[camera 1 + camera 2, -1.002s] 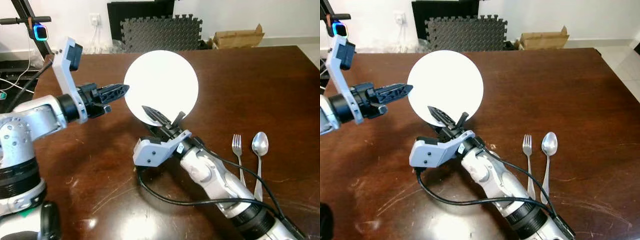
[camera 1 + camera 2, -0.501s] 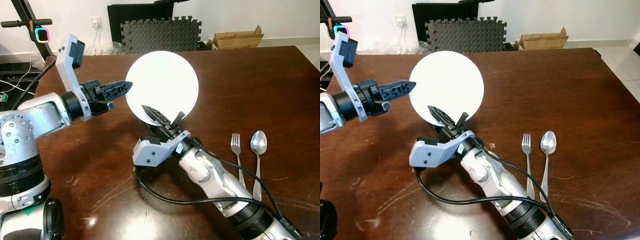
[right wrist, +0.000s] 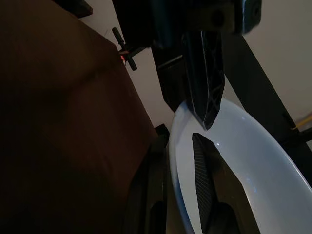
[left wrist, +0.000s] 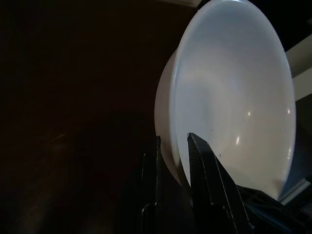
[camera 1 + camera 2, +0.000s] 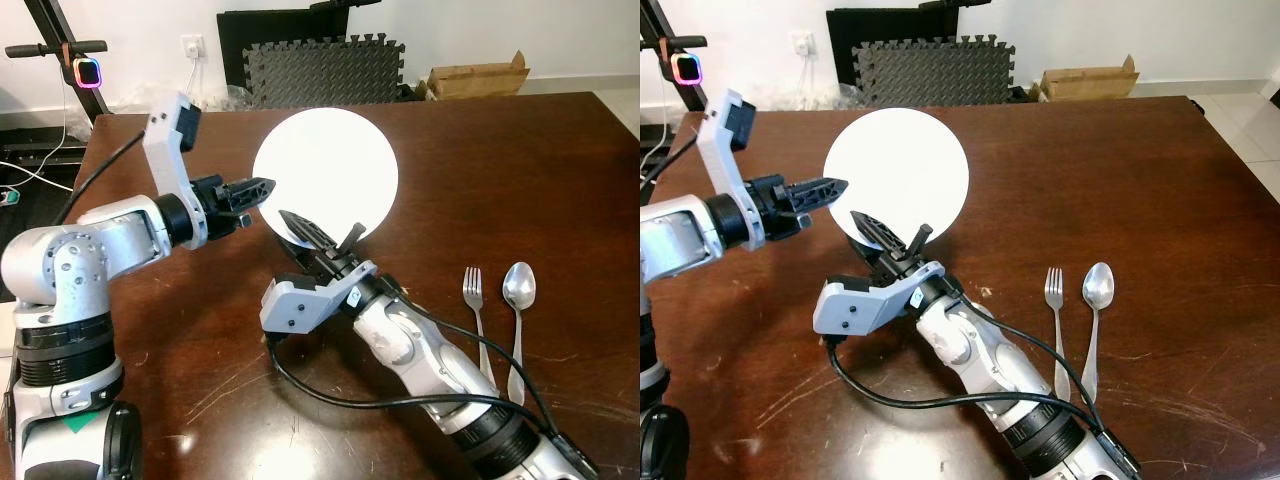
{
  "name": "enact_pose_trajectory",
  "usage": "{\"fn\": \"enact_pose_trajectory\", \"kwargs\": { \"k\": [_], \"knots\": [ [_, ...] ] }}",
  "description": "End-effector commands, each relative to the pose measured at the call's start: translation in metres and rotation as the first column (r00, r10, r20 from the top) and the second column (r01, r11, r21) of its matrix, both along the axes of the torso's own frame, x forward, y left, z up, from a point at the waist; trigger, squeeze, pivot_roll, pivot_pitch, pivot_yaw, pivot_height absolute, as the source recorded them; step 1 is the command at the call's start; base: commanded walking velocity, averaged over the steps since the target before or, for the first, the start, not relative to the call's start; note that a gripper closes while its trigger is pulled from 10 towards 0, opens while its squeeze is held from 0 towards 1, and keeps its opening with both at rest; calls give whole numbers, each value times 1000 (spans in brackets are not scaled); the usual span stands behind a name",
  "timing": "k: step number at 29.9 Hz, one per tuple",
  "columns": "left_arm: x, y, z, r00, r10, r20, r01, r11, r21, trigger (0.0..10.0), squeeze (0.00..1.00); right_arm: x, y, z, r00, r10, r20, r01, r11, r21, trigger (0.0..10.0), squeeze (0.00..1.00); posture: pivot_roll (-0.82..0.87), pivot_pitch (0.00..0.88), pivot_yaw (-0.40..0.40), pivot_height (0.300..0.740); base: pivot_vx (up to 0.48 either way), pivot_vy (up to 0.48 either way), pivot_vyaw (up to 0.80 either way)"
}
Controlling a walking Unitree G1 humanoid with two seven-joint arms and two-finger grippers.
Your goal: Setting the table
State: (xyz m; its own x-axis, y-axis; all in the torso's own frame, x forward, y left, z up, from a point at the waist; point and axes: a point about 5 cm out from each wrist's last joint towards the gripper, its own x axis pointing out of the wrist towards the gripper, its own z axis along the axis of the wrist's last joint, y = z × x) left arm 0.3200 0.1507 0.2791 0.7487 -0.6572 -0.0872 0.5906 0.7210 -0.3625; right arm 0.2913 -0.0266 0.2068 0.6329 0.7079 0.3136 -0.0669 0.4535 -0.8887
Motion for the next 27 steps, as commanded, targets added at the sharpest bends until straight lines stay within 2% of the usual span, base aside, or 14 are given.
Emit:
{"fn": "enact_pose_trajectory", "kwargs": {
  "k": [1,19,20,21,22,24,27],
  "knots": [
    [1,-2,-5,1000,3,-24,-2,1000,15,0,0,-4,5,1,999,33,19,-33,999,-4,10000,0,89,153,102,740,0,0,0],
    [3,-1,-6,999,28,-21,-28,1000,-1,0,0,-2,2,3,999,13,45,-13,1000,5,10000,0,89,153,99,740,0,0,0],
    [2,-1,-4,1000,25,-2,-25,999,-23,4392,0,-1,1,3,999,6,39,-7,1000,9,10000,0,88,152,99,740,0,0,0],
    [1,-1,-1,999,25,21,-24,999,-46,10000,0,0,0,2,1000,0,28,0,1000,16,10000,0,88,152,99,740,0,0,0],
    [-3,3,10,994,37,100,-26,994,-107,10000,0,1,-5,-2,1000,-18,0,18,999,28,10000,0,83,150,104,740,0,0,0],
    [-4,5,12,992,39,120,-25,992,-123,10000,0,1,-6,-4,1000,-23,-11,24,999,33,10000,0,83,150,104,740,0,0,0],
    [-12,16,19,979,83,184,-51,984,-172,10000,0,2,-18,-12,994,-65,-86,73,993,90,10000,0,83,148,100,740,0,0,0]
  ]
}}
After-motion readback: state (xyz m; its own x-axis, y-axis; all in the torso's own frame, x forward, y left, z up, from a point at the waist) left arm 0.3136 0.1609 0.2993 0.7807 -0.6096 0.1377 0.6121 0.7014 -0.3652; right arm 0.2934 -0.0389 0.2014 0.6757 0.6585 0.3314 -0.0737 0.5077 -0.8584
